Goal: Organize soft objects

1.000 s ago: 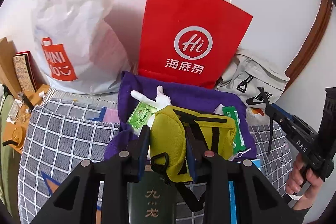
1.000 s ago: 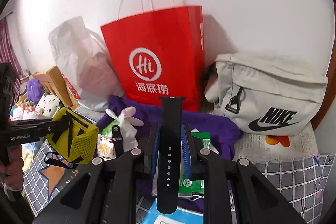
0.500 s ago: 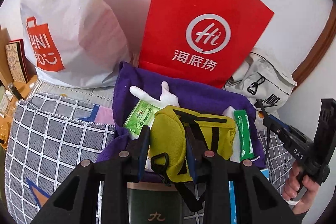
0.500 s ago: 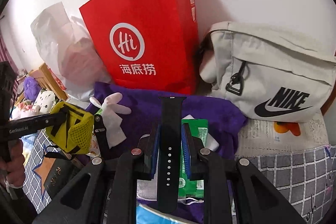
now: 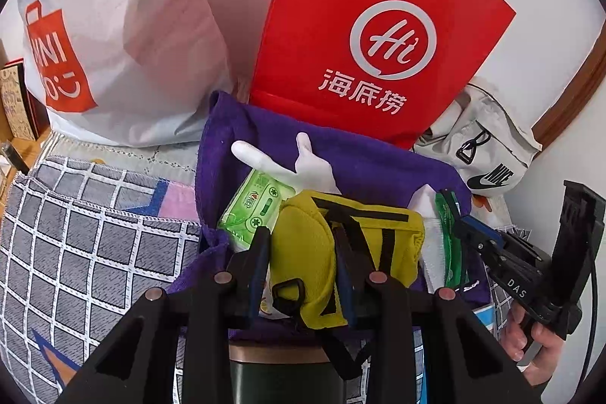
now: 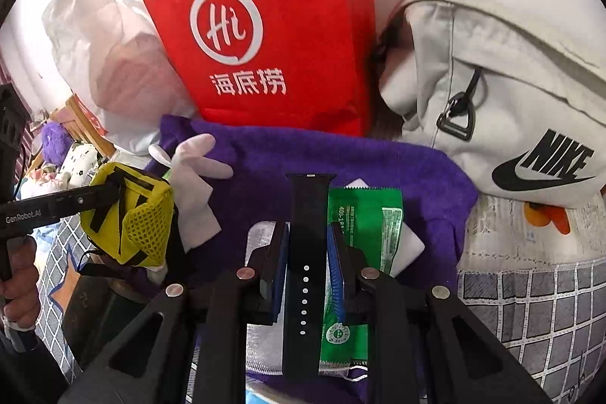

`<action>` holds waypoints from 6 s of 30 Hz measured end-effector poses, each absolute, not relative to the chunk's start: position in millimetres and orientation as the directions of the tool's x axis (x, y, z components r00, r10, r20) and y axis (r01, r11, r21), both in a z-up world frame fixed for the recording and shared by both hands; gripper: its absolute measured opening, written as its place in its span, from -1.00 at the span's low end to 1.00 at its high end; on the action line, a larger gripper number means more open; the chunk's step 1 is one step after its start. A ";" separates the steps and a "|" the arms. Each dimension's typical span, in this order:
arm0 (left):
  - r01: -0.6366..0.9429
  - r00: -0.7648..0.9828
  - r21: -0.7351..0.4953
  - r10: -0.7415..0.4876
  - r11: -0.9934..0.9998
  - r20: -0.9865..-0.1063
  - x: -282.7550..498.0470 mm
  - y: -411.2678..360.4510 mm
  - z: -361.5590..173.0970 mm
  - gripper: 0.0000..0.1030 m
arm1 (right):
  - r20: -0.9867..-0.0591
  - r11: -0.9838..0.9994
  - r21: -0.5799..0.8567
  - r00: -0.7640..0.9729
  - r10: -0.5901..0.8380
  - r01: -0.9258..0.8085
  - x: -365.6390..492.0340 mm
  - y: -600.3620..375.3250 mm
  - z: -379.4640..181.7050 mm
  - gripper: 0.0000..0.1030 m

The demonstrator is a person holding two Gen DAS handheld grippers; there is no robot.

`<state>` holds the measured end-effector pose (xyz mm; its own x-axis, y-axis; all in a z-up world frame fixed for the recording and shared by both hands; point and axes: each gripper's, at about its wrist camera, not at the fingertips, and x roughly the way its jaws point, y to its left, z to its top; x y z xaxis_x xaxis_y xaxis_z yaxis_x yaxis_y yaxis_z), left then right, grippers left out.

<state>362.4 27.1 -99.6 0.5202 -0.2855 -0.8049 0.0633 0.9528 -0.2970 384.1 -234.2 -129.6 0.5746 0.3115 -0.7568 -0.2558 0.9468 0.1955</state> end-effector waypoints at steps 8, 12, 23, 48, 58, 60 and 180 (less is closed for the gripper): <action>0.041 0.499 -0.303 -0.283 0.952 -0.819 371.9 27.0 -114.4 -0.40 | -0.786 0.949 0.201 0.538 0.305 -0.245 391.2 -234.5 -140.5 -0.59; 0.033 0.487 -0.298 -0.275 0.954 -0.829 376.3 25.1 -120.4 -0.40 | -0.792 0.947 0.194 0.529 0.305 -0.256 390.8 -232.4 -142.4 -0.57; 0.045 0.464 -0.263 -0.253 0.964 -0.849 379.1 14.1 -132.1 -0.39 | -0.776 0.949 0.186 0.553 0.302 -0.256 385.0 -234.5 -136.2 -0.03; 0.070 0.543 -0.139 -0.154 0.988 -0.825 288.7 13.5 -66.9 0.30 | -0.741 0.978 0.136 0.639 0.206 -0.158 297.4 -232.7 -56.0 0.48; 0.099 0.610 -0.107 -0.146 0.989 -0.779 205.5 3.2 -23.0 0.41 | -0.701 0.990 0.069 0.701 0.133 -0.120 208.2 -227.9 -26.1 0.96; 0.103 0.624 -0.102 -0.145 0.989 -0.768 187.9 2.3 -16.9 0.42 | -0.689 0.992 0.066 0.714 0.125 -0.110 187.7 -229.7 -20.3 0.99; 0.071 0.745 -0.005 -0.057 0.997 -0.664 7.2 -25.1 24.0 0.79 | -0.618 0.997 0.067 0.784 0.061 -0.025 3.5 -253.5 0.1 0.99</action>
